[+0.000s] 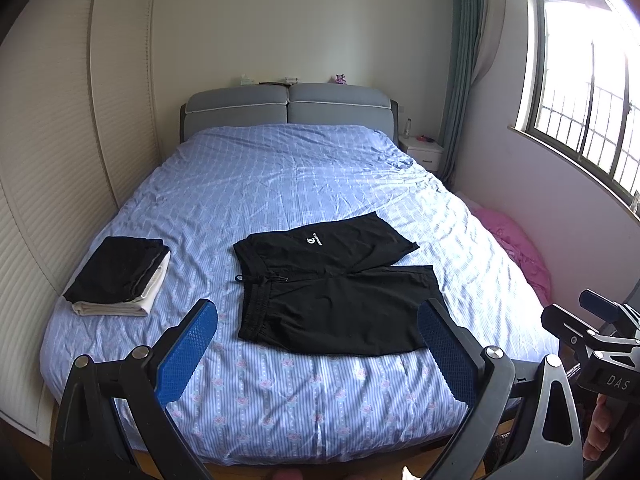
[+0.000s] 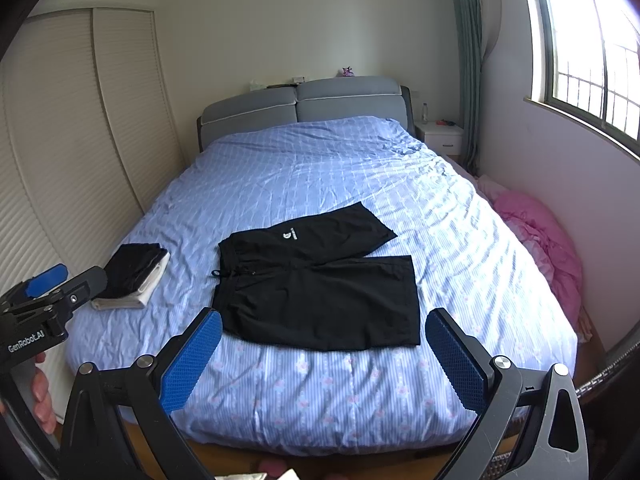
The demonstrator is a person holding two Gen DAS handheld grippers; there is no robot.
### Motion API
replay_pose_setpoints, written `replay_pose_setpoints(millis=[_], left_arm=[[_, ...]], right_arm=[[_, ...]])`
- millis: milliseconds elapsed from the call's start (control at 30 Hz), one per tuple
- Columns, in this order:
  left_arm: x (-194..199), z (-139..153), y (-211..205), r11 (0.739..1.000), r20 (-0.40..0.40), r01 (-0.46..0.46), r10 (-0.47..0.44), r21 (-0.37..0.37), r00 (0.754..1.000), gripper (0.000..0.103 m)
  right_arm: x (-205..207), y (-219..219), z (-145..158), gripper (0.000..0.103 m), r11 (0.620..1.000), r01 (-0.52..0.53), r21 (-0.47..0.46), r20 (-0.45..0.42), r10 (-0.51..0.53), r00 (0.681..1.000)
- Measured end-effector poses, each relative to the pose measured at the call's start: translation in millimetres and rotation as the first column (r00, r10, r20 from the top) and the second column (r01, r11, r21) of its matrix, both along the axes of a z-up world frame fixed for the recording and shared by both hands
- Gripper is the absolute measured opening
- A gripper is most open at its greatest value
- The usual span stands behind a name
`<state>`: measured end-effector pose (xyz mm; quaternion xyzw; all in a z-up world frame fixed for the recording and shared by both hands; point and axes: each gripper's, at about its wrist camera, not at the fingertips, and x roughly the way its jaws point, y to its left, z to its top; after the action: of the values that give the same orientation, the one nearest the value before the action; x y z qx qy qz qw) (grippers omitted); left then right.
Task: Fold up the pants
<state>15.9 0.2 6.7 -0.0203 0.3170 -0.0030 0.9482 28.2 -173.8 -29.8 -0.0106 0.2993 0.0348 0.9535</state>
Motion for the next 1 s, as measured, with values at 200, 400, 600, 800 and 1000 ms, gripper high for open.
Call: replay_pose_setpoints(millis=[200,400,600,800,1000], left_arm=[[1.2,0.7,0.5,1.000,0.001,-0.001,0.001,0.000,1.000,0.102],[4.0,1.8,2.5,1.000,-0.001,-0.003,0.003,0.001,1.000,0.102],[6.4,2.0,2.1,1.000,-0.002,0.001,-0.001,0.002,1.000,0.102],[6.1,0.0,2.6,1.000,-0.003,0.000,0.000,0.001,1.000,0.102],[7.8,-2.0,4.0,1.000,-0.008,-0.001,0.001,-0.002,1.000,0.102]], right_arm=[[0.1,-1.8,-1.1,0.103,1.000,-0.001,0.002,0.002,0.001,1.000],[3.5,-1.9,-1.8,0.103,1.000,-0.001,0.004,-0.001,0.001,1.000],[4.0,-1.6,-3.7,0.103,1.000,0.002,0.005,-0.002,-0.002,1.000],[3.6,-2.6,-7.0,0.103,1.000,0.005,0.007,-0.005,-0.005,1.000],[3.9,-2.8,-7.3,0.103,1.000,0.006,0.005,-0.008,-0.006,1.000]])
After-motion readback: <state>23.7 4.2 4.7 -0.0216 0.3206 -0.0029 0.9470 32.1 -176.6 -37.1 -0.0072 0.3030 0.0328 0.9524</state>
